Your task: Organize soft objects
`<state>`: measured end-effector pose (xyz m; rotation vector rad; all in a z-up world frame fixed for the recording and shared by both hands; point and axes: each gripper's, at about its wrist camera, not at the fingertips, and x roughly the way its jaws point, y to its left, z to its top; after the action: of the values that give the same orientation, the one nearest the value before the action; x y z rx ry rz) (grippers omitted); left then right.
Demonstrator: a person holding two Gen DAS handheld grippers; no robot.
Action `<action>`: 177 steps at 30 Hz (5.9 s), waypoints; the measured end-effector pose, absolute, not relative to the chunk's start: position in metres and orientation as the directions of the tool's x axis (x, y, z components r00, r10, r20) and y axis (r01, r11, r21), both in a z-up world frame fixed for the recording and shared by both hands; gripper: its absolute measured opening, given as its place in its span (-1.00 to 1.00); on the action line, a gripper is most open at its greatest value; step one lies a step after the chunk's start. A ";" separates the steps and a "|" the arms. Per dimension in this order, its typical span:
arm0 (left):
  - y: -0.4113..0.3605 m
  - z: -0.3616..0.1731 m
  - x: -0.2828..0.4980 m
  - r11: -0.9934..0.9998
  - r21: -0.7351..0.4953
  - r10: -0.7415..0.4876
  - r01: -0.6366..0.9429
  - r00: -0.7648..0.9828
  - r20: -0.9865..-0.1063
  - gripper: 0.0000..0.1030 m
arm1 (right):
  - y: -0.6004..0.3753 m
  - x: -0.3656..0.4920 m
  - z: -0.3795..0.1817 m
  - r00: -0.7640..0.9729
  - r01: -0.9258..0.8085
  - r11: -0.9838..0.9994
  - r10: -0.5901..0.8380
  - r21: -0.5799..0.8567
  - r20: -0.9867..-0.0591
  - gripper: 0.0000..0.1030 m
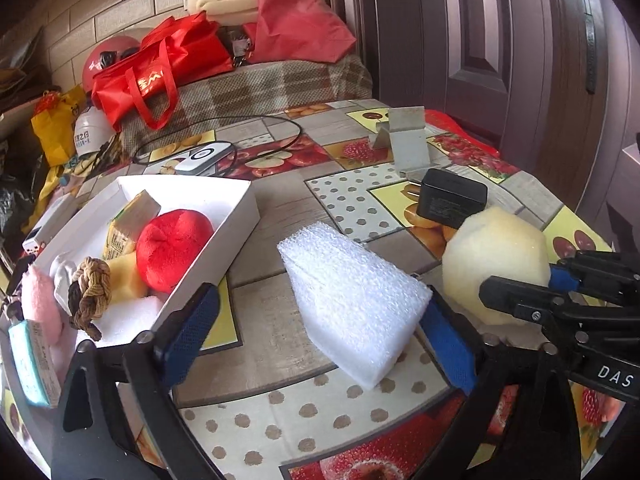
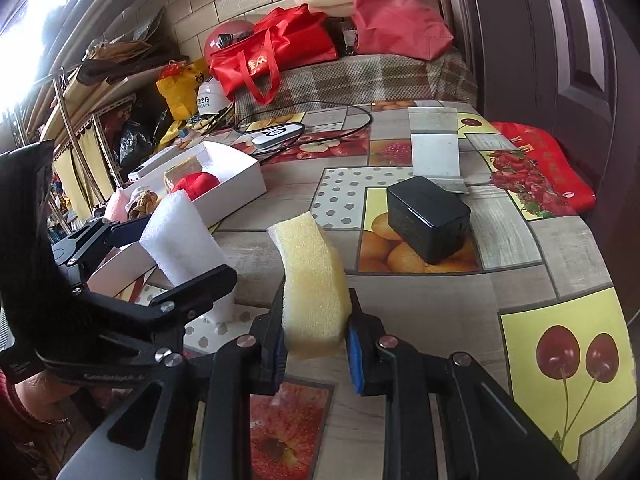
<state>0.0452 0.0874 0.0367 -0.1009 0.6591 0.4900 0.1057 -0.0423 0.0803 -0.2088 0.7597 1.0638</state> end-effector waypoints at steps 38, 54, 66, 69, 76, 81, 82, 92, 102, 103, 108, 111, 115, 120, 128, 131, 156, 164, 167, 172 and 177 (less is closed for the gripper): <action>0.062 0.066 -0.046 0.936 0.003 0.336 -0.353 0.887 -0.315 -0.14 | -0.065 0.042 0.109 0.587 -0.759 0.651 0.696 0.017 -0.414 -0.52; 0.085 0.067 -0.098 0.909 0.002 0.401 -0.417 0.874 -0.275 -0.14 | -0.048 0.016 0.109 0.547 -0.788 0.615 0.727 0.039 -0.415 -0.51; 0.110 0.065 -0.133 0.875 0.008 0.467 -0.483 0.841 -0.274 -0.14 | -0.012 -0.020 0.108 0.475 -0.842 0.539 0.772 0.037 -0.423 -0.49; 0.119 0.064 -0.141 0.864 0.008 0.486 -0.503 0.830 -0.273 -0.13 | -0.001 -0.030 0.108 0.458 -0.856 0.516 0.782 0.025 -0.423 -0.49; 0.140 0.062 -0.160 0.835 0.001 0.529 -0.550 0.804 -0.270 -0.13 | 0.027 -0.053 0.106 0.414 -0.888 0.460 0.807 0.009 -0.422 -0.49; 0.162 0.061 -0.171 0.807 -0.010 0.567 -0.591 0.778 -0.269 -0.13 | 0.044 -0.065 0.106 0.376 -0.909 0.417 0.828 0.010 -0.415 -0.49; 0.168 0.061 -0.173 0.799 -0.011 0.577 -0.601 0.771 -0.269 -0.13 | 0.047 -0.067 0.106 0.371 -0.911 0.412 0.831 0.012 -0.414 -0.49; 0.212 0.059 -0.173 0.819 -0.041 0.539 -0.573 0.791 -0.289 -0.13 | 0.089 -0.076 0.101 0.290 -0.937 0.346 0.855 0.056 -0.430 -0.49; 0.237 0.055 -0.144 0.825 -0.005 0.525 -0.565 0.770 -0.362 -0.13 | 0.151 -0.067 0.084 0.181 -0.955 0.284 0.793 0.090 -0.582 -0.52; 0.241 0.055 -0.142 0.823 -0.008 0.526 -0.568 0.767 -0.366 -0.13 | 0.155 -0.063 0.083 0.182 -0.951 0.293 0.785 0.096 -0.592 -0.52; 0.261 0.055 -0.134 0.806 -0.028 0.541 -0.591 0.755 -0.371 -0.13 | 0.171 -0.038 0.077 0.203 -0.927 0.352 0.756 0.126 -0.623 -0.53; 0.269 0.056 -0.130 0.800 -0.034 0.549 -0.599 0.753 -0.362 -0.13 | 0.179 -0.026 0.079 0.267 -0.912 0.400 0.742 0.087 -0.615 -0.53; 0.273 0.057 -0.120 0.805 -0.031 0.542 -0.593 0.756 -0.366 -0.13 | 0.183 -0.016 0.083 0.328 -0.891 0.448 0.748 0.075 -0.577 -0.53; 0.268 0.058 -0.112 0.819 -0.035 0.523 -0.572 0.771 -0.364 -0.13 | 0.186 -0.015 0.085 0.326 -0.894 0.442 0.757 0.076 -0.566 -0.53; 0.263 0.064 -0.132 0.773 -0.051 0.600 -0.632 0.755 -0.266 1.00 | 0.188 -0.017 0.088 0.366 -0.885 0.464 0.747 0.040 -0.554 0.20; 0.260 0.064 -0.137 0.758 -0.056 0.618 -0.650 0.743 -0.257 1.00 | 0.185 -0.022 0.091 0.384 -0.886 0.463 0.756 0.018 -0.531 1.00; 0.194 0.056 -0.146 0.725 -0.135 0.603 -0.675 0.717 -0.351 1.00 | 0.094 -0.027 0.099 0.610 -0.742 0.669 0.643 -0.048 -0.462 1.00; 0.175 0.050 -0.137 0.682 -0.091 0.632 -0.726 0.647 -0.426 1.00 | 0.039 -0.011 0.104 0.638 -0.690 0.721 0.645 0.059 -0.421 1.00; 0.159 0.052 -0.138 0.652 -0.018 0.695 -0.758 0.607 -0.385 1.00 | 0.015 -0.007 0.107 0.646 -0.679 0.729 0.647 0.082 -0.406 1.00; 0.141 0.052 -0.142 0.668 0.007 0.692 -0.744 0.618 -0.372 1.00 | -0.030 -0.006 0.112 0.701 -0.639 0.768 0.601 0.037 -0.383 1.00; 0.123 0.049 -0.133 0.697 0.059 0.670 -0.715 0.619 -0.410 1.00 | -0.076 0.020 0.109 0.743 -0.494 0.866 0.465 0.075 -0.481 1.00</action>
<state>-0.1333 0.1234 0.0488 -0.1136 0.4234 0.7986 0.0196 -0.0763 0.1090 -0.0580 0.5109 0.5255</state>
